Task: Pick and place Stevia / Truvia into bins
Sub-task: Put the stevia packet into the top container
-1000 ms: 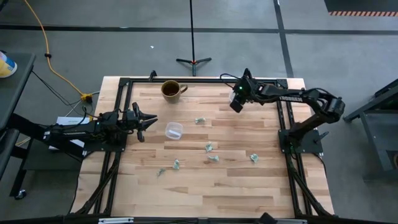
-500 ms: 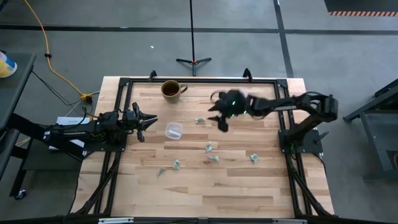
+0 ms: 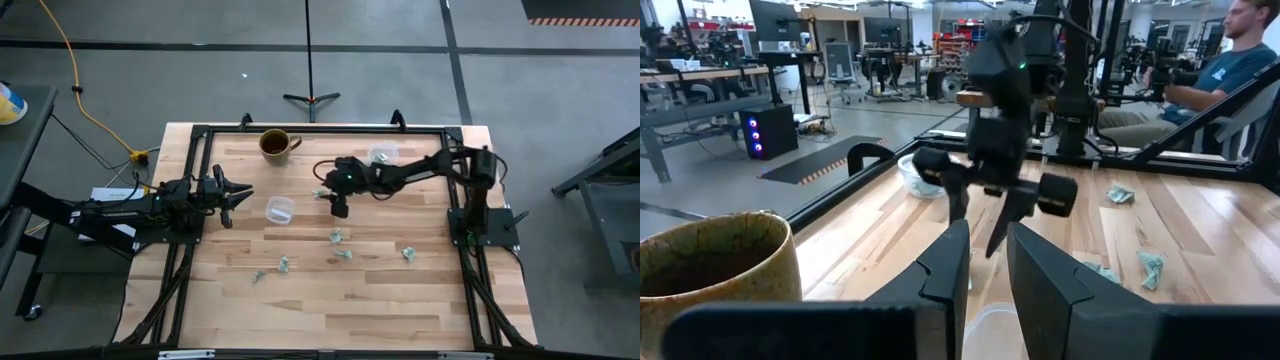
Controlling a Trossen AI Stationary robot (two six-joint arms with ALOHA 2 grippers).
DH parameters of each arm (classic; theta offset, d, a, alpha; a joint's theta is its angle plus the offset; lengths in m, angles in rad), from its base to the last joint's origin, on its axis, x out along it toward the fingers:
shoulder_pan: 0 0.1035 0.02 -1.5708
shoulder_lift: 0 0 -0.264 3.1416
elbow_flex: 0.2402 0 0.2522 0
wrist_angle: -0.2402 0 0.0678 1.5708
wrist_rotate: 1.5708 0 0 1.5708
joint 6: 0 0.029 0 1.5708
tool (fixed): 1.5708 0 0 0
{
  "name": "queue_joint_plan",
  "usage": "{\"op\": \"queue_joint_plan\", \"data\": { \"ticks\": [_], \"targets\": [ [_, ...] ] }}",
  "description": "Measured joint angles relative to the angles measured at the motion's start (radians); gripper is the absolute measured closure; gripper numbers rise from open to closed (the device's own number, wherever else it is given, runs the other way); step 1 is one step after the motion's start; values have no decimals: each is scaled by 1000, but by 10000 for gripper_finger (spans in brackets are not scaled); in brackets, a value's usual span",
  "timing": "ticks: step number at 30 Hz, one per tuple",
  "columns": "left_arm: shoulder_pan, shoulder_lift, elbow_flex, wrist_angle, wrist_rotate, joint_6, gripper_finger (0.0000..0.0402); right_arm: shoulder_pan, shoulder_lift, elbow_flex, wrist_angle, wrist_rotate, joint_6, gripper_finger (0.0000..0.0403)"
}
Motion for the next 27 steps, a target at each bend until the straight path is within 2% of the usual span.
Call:
{"op": "queue_joint_plan", "data": {
  "ticks": [7, 13, 17, 22, 25, 27],
  "targets": [
    [0, 0, 0, -8, 0, 0, 296, -33, 66, 106, -223, 4, -4, 214],
    [0, 0, 0, -8, 0, 0, 295, -38, 83, 123, -259, 13, -9, 223],
    [0, 0, 0, -8, 0, 0, 296, -34, 78, 123, -262, 17, -39, 278],
    [0, 0, 0, -8, 0, 0, 295, -35, 75, 123, -257, 11, -17, 383],
    [0, 0, 0, -8, 0, 0, 295, -36, 50, 120, -271, 33, 71, 384],
    [0, 0, 0, -8, 0, 0, 295, -35, 13, 120, -298, 94, 140, 383]
  ]
}}
